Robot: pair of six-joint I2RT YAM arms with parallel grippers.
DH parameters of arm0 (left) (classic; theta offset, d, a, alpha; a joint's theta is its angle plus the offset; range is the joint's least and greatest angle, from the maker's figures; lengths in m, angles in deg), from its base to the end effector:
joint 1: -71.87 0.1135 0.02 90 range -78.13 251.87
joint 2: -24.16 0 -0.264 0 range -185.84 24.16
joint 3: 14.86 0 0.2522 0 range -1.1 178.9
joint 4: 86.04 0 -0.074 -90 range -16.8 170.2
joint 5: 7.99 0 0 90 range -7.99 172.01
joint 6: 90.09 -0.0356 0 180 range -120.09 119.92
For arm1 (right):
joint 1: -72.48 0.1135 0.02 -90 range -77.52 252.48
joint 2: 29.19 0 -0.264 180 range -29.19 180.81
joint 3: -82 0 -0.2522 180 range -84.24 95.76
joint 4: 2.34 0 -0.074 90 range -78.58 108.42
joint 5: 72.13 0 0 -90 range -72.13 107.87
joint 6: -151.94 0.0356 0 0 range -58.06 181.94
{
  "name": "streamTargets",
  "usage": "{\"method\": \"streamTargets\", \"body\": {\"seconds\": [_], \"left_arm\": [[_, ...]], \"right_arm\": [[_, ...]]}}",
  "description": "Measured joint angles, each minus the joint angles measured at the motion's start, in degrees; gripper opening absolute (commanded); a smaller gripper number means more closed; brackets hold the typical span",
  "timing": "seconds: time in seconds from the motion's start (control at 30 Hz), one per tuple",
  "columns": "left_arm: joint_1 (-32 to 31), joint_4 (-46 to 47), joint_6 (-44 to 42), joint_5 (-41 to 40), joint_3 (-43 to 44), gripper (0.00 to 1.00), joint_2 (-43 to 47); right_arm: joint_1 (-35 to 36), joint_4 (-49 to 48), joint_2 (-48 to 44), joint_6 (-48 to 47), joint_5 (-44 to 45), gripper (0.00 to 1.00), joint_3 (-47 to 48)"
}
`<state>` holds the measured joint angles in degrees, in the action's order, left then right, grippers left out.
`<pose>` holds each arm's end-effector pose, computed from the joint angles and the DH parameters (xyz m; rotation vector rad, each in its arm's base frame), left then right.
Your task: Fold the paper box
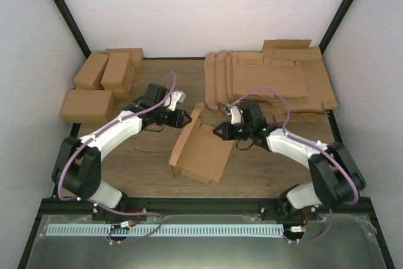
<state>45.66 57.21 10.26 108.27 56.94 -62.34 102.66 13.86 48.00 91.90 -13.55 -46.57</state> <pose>0.2746 -0.1527 0.2302 0.5509 2.4661 -0.8341 0.2208 0.1499 0.1915 -0.3103 2.4375 1.1379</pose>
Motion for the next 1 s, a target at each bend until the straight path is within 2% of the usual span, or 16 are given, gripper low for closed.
{"method": "streamTargets", "body": {"seconds": [0.43,0.8,1.0], "left_arm": [[0.00,-0.28,0.02,-0.92,0.15,0.42,0.00],[0.00,-0.24,0.04,-1.01,0.15,0.42,-0.02],[0.00,-0.22,0.04,-1.14,0.13,0.42,-0.02]], "right_arm": [[0.02,-8.70,25.42,-0.52,4.37,0.01,14.12],[0.02,-12.33,35.04,0.07,5.51,0.01,20.24],[-0.02,-14.45,38.51,-0.13,3.17,0.01,22.34]]}}
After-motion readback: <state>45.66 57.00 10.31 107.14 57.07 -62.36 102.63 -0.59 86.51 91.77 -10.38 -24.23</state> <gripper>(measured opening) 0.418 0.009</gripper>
